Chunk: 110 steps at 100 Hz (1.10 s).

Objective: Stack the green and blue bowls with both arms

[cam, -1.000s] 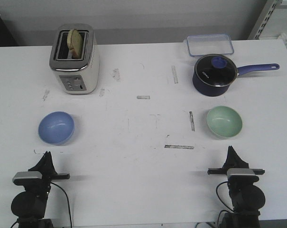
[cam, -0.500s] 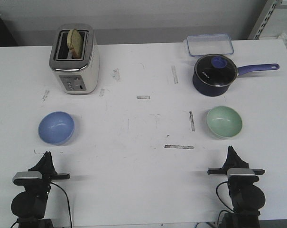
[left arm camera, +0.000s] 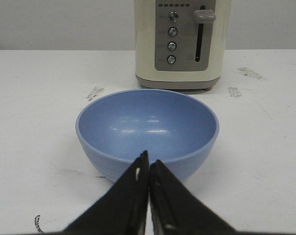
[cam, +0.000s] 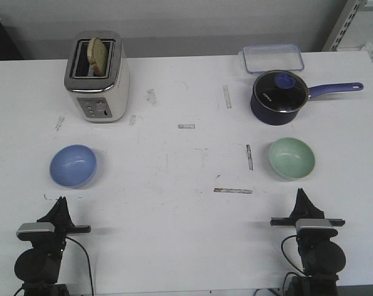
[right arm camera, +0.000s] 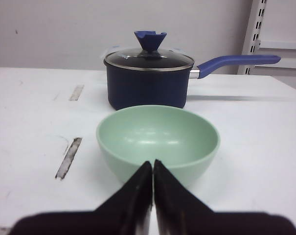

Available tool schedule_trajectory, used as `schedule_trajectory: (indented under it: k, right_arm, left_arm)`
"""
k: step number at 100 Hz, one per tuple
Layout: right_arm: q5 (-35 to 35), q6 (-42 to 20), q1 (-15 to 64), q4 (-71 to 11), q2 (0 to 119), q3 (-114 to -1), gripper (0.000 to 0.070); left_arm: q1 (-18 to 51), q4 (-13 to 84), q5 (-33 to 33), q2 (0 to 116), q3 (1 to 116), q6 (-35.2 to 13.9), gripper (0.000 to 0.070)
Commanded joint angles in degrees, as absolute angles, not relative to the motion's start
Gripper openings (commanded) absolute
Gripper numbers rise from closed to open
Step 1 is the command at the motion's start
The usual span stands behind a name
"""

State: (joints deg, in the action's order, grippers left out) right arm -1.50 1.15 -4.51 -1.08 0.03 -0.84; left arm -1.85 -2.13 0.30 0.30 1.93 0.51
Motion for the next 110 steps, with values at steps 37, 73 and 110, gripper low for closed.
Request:
schedule_trajectory:
  k: [37, 73, 110]
  right_arm:
    - [6.46, 1.34, -4.58, 3.38, 11.53, -24.29, 0.0]
    - [4.27, 2.37, -5.32, -27.22, 44.58, -55.37, 0.0411]
    - [-5.85, 6.57, -16.49, -33.06, 69.1, -59.0, 0.0548]
  left_arm:
    - [-1.87, -2.66, 0.45, 0.19, 0.78, 0.6, 0.0002]
    - [-1.85, -2.66, 0.49, 0.19, 0.78, 0.36, 0.0003]
    - [-1.85, -2.66, 0.54, 0.19, 0.78, 0.36, 0.0003]
